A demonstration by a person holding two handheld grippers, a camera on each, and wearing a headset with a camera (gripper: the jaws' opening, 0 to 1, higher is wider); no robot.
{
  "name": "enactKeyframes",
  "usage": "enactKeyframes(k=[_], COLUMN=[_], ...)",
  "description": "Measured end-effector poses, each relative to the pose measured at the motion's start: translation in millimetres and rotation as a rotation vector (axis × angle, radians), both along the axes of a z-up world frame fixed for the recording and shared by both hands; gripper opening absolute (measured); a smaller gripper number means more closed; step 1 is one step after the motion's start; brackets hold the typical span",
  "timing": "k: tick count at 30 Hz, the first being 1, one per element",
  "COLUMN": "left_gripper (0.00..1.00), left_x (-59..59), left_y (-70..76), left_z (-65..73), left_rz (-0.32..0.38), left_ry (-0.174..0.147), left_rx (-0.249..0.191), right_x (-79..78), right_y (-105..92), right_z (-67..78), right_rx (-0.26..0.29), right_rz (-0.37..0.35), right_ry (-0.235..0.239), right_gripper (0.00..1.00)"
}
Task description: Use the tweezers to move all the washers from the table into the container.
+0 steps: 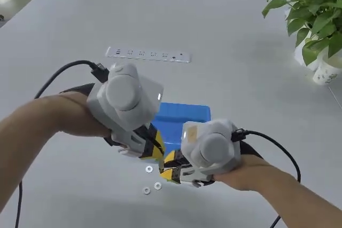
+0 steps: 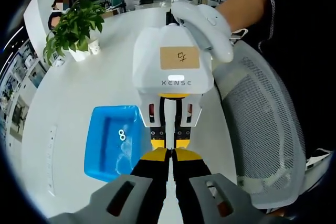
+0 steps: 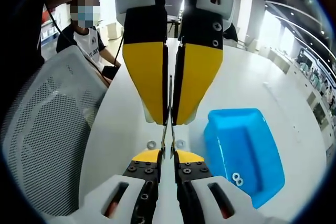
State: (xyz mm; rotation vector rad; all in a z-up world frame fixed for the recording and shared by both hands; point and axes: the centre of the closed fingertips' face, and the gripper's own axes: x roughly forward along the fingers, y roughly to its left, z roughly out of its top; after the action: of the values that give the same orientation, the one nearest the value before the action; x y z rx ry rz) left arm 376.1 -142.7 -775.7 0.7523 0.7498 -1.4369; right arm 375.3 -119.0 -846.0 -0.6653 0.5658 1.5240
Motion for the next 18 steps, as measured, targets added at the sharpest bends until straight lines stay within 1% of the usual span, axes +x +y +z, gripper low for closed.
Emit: enactKeyframes(k=[8,18], left_gripper=[0.06,0.06], left_x=[-6.0,-9.5], left_y=[4.2,7.9], left_z=[-6.5,-13.4], left_rz=[0.011,0.026], left_ry=[0.010,0.023], left_rx=[0.005,0.001], right_x=[-7.0,-12.9], right_y=[3.7,6.6], right_z=[-7.4,-14.2], right_rx=[-0.008,-0.018], right_rz=[0.019,0.034], right_ry=[0.004,0.018], right_gripper=[0.11,0.11])
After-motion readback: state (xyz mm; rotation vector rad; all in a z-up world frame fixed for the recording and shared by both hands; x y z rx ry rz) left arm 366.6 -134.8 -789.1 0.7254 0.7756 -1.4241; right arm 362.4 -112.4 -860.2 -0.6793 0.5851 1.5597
